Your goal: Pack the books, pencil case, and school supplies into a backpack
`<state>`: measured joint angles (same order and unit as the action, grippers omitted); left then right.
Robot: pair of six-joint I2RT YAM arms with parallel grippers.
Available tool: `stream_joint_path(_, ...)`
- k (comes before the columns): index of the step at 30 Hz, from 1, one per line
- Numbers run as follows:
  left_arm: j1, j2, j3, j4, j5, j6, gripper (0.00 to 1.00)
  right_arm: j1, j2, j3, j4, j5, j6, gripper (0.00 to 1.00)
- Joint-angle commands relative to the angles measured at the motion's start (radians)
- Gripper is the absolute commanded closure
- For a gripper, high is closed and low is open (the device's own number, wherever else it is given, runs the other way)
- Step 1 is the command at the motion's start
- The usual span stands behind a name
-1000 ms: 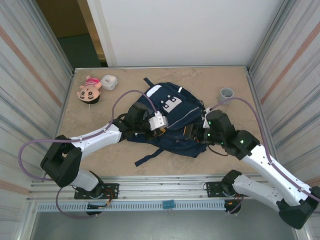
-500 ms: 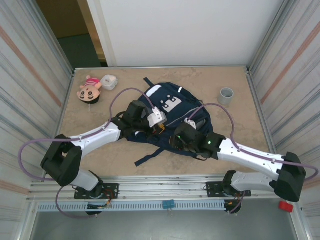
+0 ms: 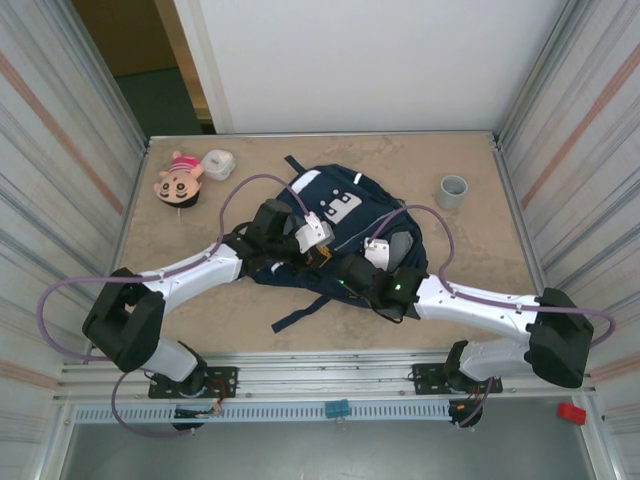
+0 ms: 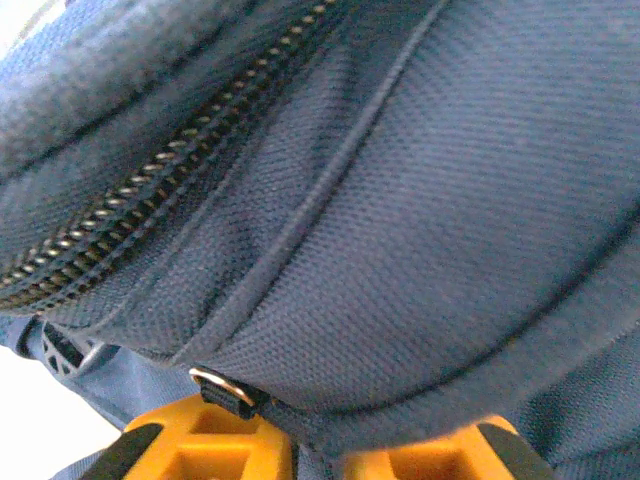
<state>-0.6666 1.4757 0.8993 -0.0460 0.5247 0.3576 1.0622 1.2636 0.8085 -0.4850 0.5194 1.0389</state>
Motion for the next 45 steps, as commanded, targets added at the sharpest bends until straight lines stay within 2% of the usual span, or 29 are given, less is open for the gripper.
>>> stream_joint_path(1, 0.014, -0.019, 0.033, 0.004, 0.062, -0.026, 1.0, -0.009, -0.048, 0.013, -0.086, 0.126, 0.013, 0.88)
stream_joint_path(4, 0.025, -0.026, 0.026, -0.011, 0.044, -0.011, 1.0, -0.027, -0.093, -0.002, -0.095, 0.075, -0.021, 0.92)
stream_joint_path(6, 0.031, -0.028, 0.021, -0.03, 0.025, 0.015, 1.0, -0.065, -0.123, -0.013, -0.093, -0.012, -0.069, 0.94)
stream_joint_path(13, 0.05, -0.019, 0.027, -0.115, -0.021, 0.141, 1.0, -0.264, -0.23, -0.014, -0.102, -0.462, -0.343, 0.99)
stream_joint_path(17, 0.051, -0.007, 0.049, -0.155, -0.022, 0.191, 1.0, -0.409, -0.239, 0.01, -0.146, -0.684, -0.456, 1.0)
stream_joint_path(22, 0.052, -0.009, 0.048, -0.172, -0.03, 0.221, 1.0, -0.522, -0.193, 0.052, -0.197, -0.853, -0.561, 1.0)
stream_joint_path(24, 0.053, -0.011, 0.047, -0.171, -0.03, 0.21, 1.0, -0.53, -0.168, 0.071, -0.215, -0.88, -0.579, 1.0)
stream_joint_path(25, 0.053, -0.012, 0.047, -0.17, -0.029, 0.192, 0.96, -0.531, -0.157, 0.077, -0.219, -0.896, -0.579, 1.0)
stream_joint_path(27, 0.053, -0.02, 0.05, -0.171, -0.032, 0.132, 0.81, -0.524, -0.148, 0.077, -0.207, -0.917, -0.56, 1.0)
stream_joint_path(30, 0.055, -0.06, 0.024, -0.143, -0.075, -0.04, 0.56, -0.519, -0.162, 0.049, -0.168, -0.911, -0.498, 1.0)
stream_joint_path(32, 0.054, -0.101, 0.005, -0.135, -0.129, -0.195, 0.47, -0.519, -0.176, 0.024, -0.141, -0.912, -0.47, 1.0)
stream_joint_path(34, 0.055, -0.153, -0.013, -0.154, -0.234, -0.401, 0.38, -0.518, -0.182, 0.009, -0.121, -0.914, -0.449, 1.0)
stream_joint_path(37, 0.061, -0.217, -0.038, -0.236, -0.383, -0.674, 0.31, -0.511, -0.181, 0.001, -0.109, -0.917, -0.435, 1.0)
stream_joint_path(39, 0.081, -0.239, -0.056, -0.292, -0.421, -0.795, 0.29, -0.497, -0.177, 0.004, -0.108, -0.914, -0.431, 1.0)
stream_joint_path(42, 0.115, -0.256, -0.084, -0.344, -0.439, -0.897, 0.28, -0.472, -0.173, 0.006, -0.11, -0.903, -0.43, 1.0)
stream_joint_path(45, 0.129, -0.256, -0.12, -0.328, -0.444, -0.93, 0.27, -0.452, -0.169, 0.004, -0.112, -0.894, -0.425, 1.0)
